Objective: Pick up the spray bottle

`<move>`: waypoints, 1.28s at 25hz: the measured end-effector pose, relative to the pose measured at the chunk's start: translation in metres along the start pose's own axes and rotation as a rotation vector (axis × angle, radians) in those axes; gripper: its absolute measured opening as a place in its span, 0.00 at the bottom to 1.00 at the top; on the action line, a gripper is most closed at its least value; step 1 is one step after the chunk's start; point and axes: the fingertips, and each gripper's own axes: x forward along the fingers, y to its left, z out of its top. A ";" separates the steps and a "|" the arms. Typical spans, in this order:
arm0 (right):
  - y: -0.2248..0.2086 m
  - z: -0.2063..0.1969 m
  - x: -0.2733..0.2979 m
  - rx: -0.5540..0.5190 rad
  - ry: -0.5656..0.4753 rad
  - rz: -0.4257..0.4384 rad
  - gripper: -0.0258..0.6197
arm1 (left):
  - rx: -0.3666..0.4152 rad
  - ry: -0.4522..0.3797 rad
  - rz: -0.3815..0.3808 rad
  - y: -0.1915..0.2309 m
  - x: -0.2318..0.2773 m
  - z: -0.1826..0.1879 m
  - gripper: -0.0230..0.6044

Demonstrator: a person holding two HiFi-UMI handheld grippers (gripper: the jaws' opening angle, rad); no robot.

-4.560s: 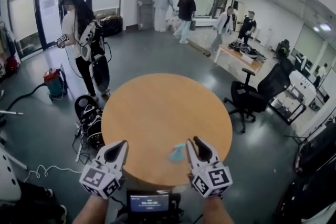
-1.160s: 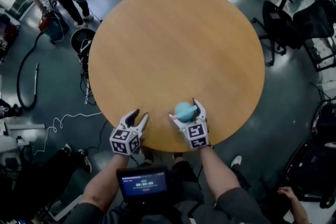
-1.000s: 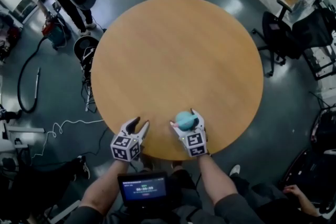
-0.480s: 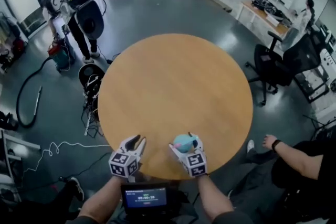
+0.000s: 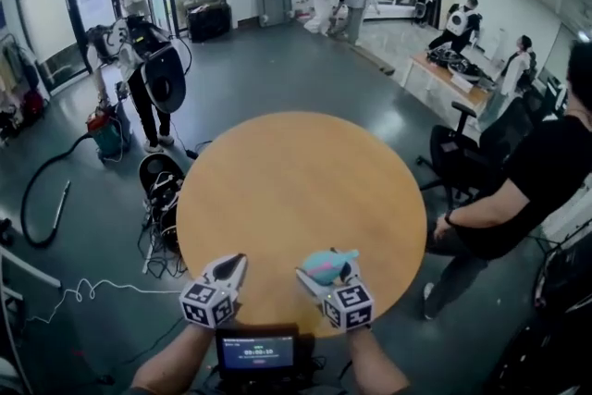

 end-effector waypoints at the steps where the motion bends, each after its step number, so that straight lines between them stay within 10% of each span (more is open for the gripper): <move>1: 0.002 0.008 -0.004 -0.004 -0.007 -0.002 0.72 | 0.003 -0.014 -0.003 -0.002 -0.004 0.008 0.06; 32: 0.009 0.129 -0.108 -0.045 -0.176 -0.155 0.72 | 0.097 -0.177 -0.161 -0.052 -0.052 0.120 0.03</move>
